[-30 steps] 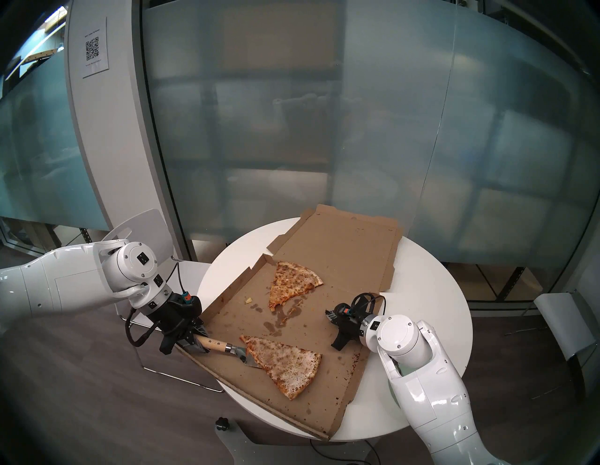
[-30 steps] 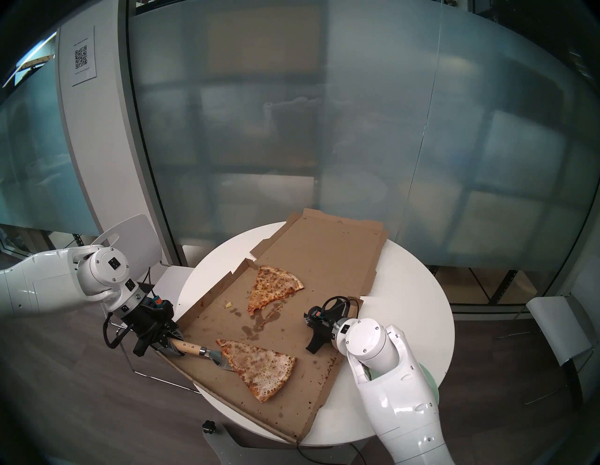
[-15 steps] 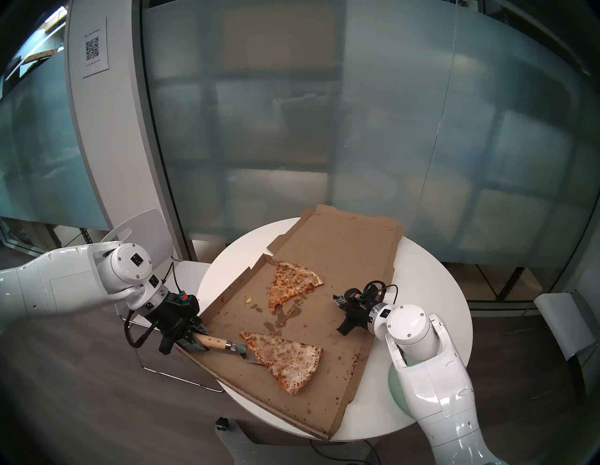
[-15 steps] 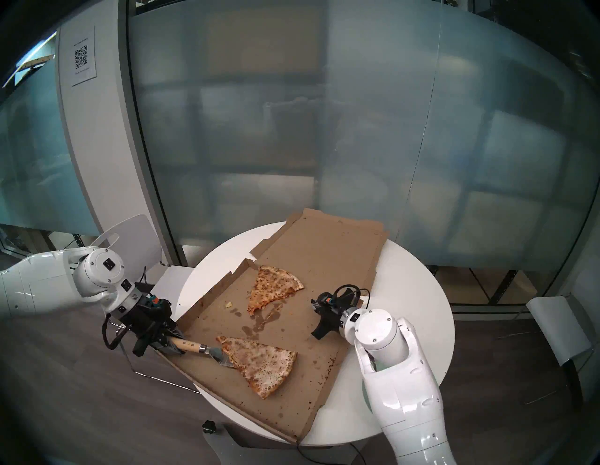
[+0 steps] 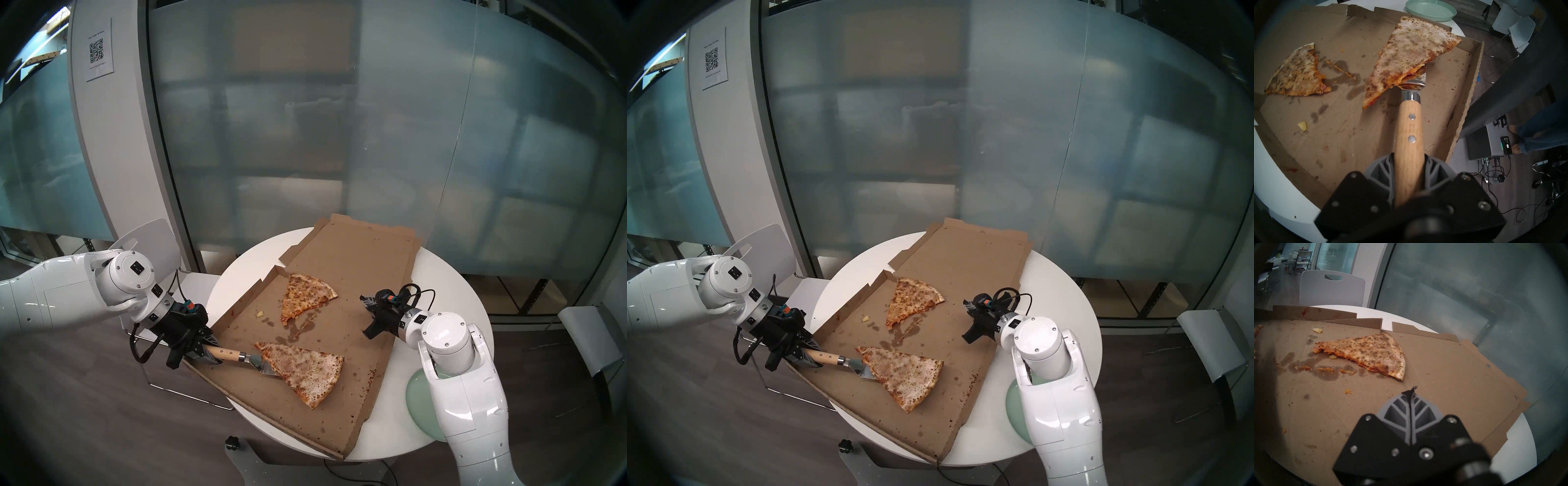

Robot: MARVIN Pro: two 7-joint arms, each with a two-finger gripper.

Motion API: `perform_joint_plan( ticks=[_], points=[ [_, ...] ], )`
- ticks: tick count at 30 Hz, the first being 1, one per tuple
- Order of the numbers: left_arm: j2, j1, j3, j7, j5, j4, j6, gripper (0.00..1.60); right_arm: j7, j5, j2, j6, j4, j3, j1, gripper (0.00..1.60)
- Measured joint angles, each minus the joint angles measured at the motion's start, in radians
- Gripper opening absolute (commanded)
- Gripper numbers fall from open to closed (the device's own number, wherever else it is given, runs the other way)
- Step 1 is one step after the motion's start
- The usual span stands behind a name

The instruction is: Put pizza slice onto the plate

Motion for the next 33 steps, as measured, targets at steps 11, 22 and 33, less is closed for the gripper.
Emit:
perform_joint_plan(
  ticks=[11,22,33],
  points=[
    [0.014,-0.017,-0.013,-0.014,-0.002,-0.045,0.01,0.0,0.007,0.042,-0.007,0.018,-0.078,0.091,-0.039,0.0],
    [-0.051,-0.031,-0.026,0.006,-0.001,-0.057,0.056,0.0,0.001,0.089,-0.014,0.018,-0.136,0.204,-0.078,0.0],
    [-0.137,-0.035,-0.029,0.031,-0.002,-0.057,0.093,0.0,-0.001,0.158,-0.03,0.01,-0.187,0.357,-0.135,0.0]
  ],
)
